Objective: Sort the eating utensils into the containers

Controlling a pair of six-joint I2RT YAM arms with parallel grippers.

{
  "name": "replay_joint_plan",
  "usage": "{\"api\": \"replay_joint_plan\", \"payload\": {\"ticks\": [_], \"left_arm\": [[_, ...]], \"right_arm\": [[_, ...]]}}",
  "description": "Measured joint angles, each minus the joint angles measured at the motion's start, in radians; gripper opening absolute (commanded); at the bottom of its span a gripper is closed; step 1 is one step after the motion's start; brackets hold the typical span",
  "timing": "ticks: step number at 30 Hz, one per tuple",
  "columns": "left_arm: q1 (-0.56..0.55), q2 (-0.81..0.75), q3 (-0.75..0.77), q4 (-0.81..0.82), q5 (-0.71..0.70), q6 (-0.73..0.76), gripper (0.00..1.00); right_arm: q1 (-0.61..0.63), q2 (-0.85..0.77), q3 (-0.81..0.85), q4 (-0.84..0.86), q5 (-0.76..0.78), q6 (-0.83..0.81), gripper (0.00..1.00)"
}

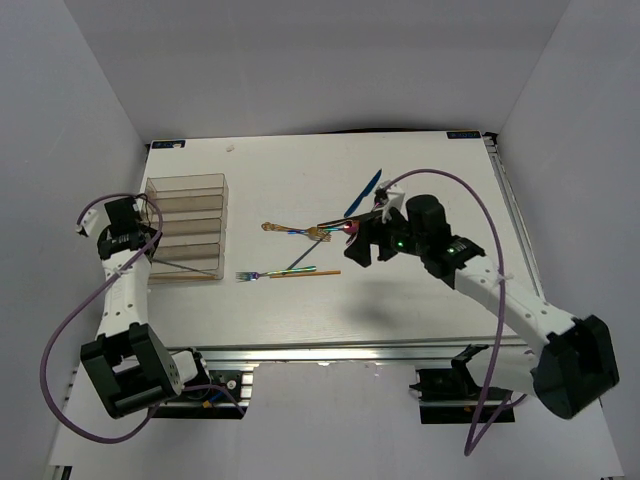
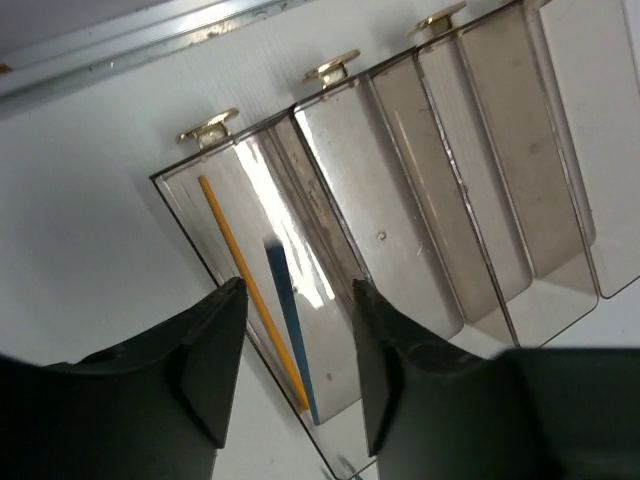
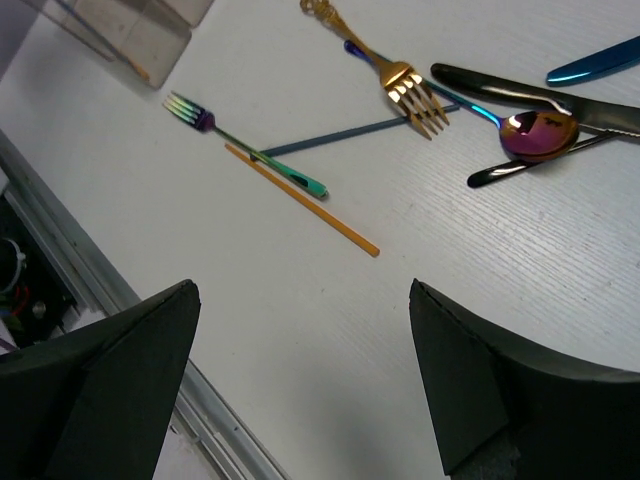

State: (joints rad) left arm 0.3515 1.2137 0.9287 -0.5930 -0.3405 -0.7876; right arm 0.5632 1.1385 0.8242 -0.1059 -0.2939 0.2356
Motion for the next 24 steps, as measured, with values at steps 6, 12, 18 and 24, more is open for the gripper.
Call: {"api": "replay_joint_plan", "payload": {"ticks": [6,12,18,24], "left_arm": [[0.0,-0.067,-0.033,-0.009,0.021,-0.003,0.92],[0.0,-0.205,-0.012,-0.049,0.026,0.032,0.98],[0.0,-0.34,-0.003,-0.034,0.117,0.135,0.98],[0.0,-0.44,-0.05,-0.005,0.182,0.205,0.98]], "right_arm": [[0.151,0.301,0.164,-0.07,0.051,-0.178,0.89],[0.299,0.577,0.298,-0.156,0.166,-0.385,0.77],[0.292,0.716,0.363,-0.229,0.21,-0.497,0.55],[0.301,0.751,0.385,-0.231,0.208,-0.552,0.35]]}}
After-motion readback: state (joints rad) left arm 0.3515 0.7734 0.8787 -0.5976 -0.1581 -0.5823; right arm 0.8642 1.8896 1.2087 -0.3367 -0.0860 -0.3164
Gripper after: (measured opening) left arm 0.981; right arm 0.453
